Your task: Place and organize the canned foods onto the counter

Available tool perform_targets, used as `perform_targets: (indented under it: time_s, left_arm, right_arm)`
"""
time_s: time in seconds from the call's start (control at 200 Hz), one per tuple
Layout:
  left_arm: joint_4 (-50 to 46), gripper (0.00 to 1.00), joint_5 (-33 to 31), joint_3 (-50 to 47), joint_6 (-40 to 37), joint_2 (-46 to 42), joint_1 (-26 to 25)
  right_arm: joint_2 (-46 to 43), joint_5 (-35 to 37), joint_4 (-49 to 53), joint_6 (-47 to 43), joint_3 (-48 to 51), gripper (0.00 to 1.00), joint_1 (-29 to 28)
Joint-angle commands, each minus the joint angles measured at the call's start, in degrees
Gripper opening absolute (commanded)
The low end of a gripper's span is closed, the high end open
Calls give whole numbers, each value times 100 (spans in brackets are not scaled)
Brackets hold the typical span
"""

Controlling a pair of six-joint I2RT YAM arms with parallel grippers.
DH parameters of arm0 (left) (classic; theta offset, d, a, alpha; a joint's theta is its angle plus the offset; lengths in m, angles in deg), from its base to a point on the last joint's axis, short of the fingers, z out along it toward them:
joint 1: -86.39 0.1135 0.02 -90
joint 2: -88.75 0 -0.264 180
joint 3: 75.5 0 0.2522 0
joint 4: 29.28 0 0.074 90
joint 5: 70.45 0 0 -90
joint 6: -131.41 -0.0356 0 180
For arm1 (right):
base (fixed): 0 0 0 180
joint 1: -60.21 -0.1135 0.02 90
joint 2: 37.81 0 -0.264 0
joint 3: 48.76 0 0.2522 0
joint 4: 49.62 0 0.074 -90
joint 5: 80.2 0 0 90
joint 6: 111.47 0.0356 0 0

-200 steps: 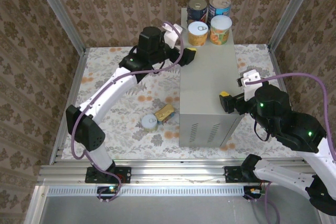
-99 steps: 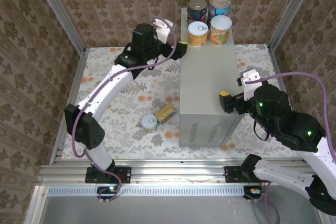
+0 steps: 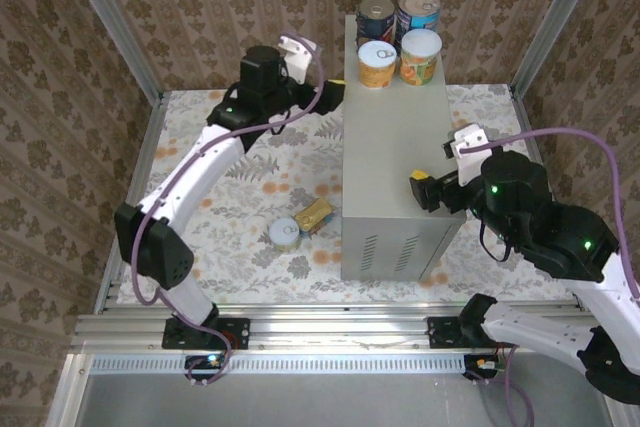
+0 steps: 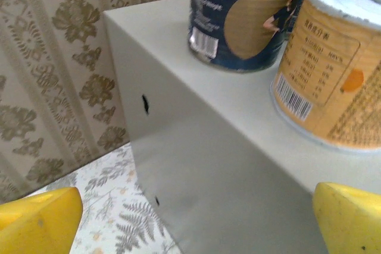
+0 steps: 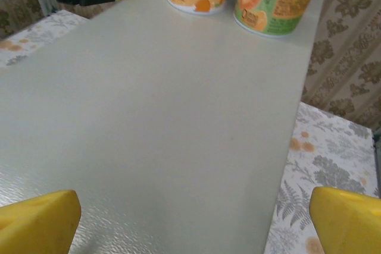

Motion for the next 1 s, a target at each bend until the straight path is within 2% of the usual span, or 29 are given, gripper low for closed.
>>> perform_targets:
  time_s: [0.0,0.175,0.31,0.63,0.83,0.995]
  left_arm:
    - [-491,100,165,-293,-12,-670,128]
    - [-1393,100,-35,-907,-48,-1393,209]
    - [-1993,100,-327,-1556,244,-1982,209]
    - [-2668,100,-543,-3386,1050,-3241,156]
    - [-2895,100,-786,-4215,1647,-3688,-152]
    - [-3012,100,-878,-4586,1978,-3617,-488]
  right_arm:
    - [154,-459,201,-333,-379,100,37]
    - [544,-1066,292,-542,-814,100,4]
    - [837,-1435,282,-648,-1101,100,-138]
    - [1564,-1500,286,-901,-1612,100,-828]
    - [1844,-1555,280,-938,-1784,100,-1007]
    - [1961,-1730,261,-947,-1808,100,-1048]
